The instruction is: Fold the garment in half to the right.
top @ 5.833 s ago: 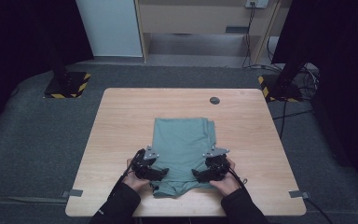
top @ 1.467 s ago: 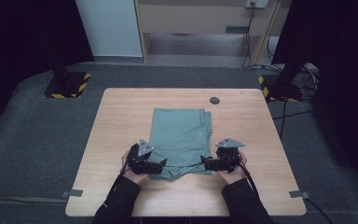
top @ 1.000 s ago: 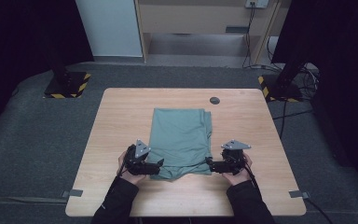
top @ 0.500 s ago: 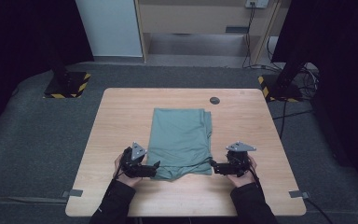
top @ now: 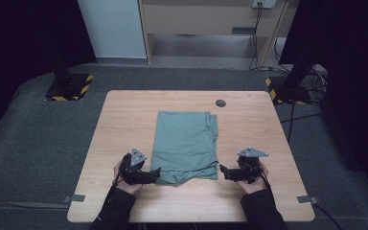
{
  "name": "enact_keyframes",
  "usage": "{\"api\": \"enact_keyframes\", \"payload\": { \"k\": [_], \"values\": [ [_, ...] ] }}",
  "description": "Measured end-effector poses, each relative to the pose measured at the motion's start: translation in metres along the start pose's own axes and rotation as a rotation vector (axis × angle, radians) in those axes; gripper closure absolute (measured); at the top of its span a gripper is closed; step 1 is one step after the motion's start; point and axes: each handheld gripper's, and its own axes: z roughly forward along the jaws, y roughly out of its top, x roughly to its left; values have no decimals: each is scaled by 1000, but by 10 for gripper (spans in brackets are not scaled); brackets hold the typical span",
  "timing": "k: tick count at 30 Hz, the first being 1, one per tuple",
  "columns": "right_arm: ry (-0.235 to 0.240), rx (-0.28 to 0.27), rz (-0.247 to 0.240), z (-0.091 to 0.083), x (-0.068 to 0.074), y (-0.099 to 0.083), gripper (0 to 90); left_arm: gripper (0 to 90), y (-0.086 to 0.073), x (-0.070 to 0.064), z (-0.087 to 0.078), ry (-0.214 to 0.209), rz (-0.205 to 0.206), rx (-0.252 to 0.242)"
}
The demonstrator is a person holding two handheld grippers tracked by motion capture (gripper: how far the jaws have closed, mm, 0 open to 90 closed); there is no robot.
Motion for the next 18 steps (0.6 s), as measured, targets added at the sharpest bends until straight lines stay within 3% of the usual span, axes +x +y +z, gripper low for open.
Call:
{"api": "enact_keyframes", "payload": {
  "k": [18],
  "values": [
    [-10, 17, 12, -3, -8, -7, 47, 78, -13, 12, -9, 25, -33, 16]
  ]
}}
